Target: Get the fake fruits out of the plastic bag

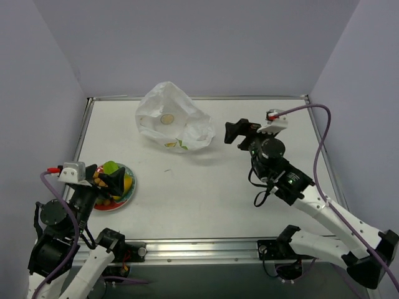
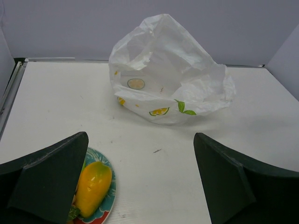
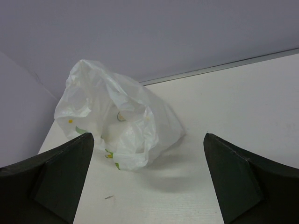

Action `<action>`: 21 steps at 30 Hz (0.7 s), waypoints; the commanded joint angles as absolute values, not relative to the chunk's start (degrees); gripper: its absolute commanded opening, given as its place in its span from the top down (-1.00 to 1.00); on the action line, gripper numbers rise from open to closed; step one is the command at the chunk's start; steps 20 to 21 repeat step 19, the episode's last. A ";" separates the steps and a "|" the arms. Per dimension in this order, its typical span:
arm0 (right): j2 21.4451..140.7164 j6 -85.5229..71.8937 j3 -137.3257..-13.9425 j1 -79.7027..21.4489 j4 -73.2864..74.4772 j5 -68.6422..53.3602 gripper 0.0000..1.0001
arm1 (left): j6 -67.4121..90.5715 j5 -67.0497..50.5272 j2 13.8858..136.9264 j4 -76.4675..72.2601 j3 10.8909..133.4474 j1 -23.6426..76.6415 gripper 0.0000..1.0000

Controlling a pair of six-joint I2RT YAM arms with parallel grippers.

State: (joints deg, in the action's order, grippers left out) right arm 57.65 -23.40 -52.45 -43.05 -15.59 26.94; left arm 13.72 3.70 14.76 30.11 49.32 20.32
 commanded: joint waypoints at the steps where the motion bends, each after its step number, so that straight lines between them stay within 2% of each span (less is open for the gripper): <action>1: 52.57 -25.65 -48.52 -42.80 -13.62 33.92 -1.00 | 12.57 4.40 13.98 27.16 50.19 20.92 -0.88; 21: 40.52 -24.35 -44.48 -42.80 -11.78 35.24 -1.00 | 11.60 0.70 19.59 27.69 50.19 19.60 -0.88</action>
